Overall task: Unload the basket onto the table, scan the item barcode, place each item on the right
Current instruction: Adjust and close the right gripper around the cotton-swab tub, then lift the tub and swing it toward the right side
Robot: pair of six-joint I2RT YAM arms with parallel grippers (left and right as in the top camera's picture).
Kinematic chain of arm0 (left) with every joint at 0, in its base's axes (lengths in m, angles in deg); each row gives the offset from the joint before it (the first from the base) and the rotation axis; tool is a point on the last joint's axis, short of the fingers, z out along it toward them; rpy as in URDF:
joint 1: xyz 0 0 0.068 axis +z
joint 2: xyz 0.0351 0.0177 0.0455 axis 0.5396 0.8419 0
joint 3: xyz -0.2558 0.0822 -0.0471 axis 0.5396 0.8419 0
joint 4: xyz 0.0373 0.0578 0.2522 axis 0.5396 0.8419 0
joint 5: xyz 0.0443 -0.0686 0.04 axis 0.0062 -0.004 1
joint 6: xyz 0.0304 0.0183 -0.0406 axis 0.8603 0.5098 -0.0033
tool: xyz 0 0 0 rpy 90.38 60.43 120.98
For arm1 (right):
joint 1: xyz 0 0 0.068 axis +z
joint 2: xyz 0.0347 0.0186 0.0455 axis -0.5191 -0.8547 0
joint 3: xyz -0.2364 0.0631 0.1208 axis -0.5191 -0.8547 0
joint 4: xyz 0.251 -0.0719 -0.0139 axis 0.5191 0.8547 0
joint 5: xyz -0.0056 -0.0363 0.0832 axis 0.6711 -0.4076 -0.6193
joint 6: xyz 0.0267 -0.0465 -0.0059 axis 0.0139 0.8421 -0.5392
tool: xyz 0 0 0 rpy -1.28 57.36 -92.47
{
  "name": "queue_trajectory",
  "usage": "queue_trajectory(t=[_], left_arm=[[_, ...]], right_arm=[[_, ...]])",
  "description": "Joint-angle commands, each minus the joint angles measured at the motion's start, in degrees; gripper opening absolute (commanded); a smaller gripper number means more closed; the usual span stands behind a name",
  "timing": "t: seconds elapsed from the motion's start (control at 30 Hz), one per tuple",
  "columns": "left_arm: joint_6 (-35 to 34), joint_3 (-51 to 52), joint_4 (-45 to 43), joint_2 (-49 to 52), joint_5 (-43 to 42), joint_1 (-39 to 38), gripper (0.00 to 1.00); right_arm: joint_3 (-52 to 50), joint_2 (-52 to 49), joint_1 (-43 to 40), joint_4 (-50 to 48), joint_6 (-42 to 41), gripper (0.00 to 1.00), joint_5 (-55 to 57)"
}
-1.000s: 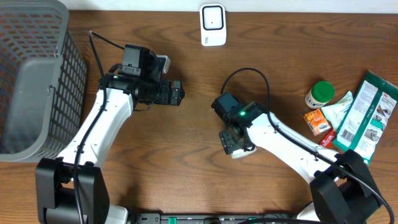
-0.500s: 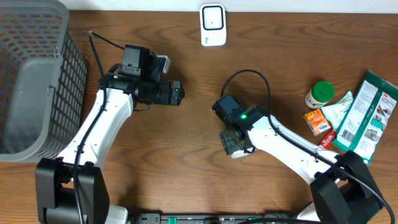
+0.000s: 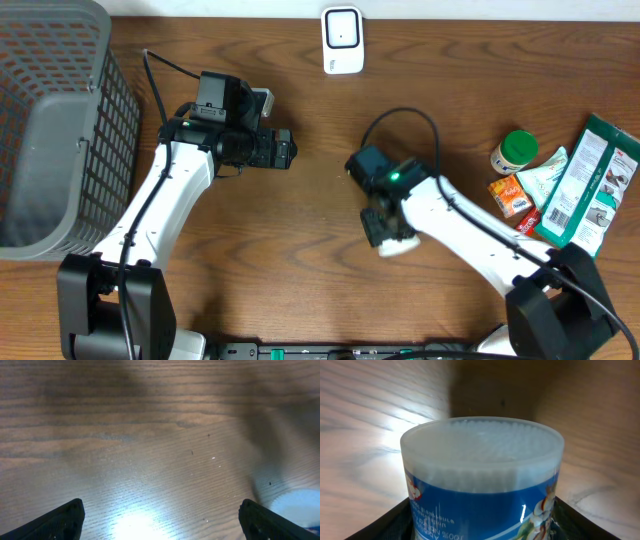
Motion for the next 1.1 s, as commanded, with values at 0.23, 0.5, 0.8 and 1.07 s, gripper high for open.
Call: queue_trajectory(t=[0.23,0.5,0.8,1.07], left_arm=[[-4.83,0.55,-4.59,0.83,0.74,1.01,0.98],[-12.46,0.55,-9.29,0.83,0.72,7.30,0.98],[-12.37,0.55,-10.10,0.83,2.84,10.64,0.98],[-12.39,0.55,-10.40,0.83,10.10,10.69,0.98]], right_arm=[[10.69,5.33,-13.77,8.26,22.71,0.27,-31.17],[10.84,6.16,-30.80,16.02,41.66,0.21,-60.81],[10.84,6.16,-41.81,24.68,53.44,0.02,-74.01],[10.84,6.16,-44.81,29.86,55.25,0.01,-80.11]])
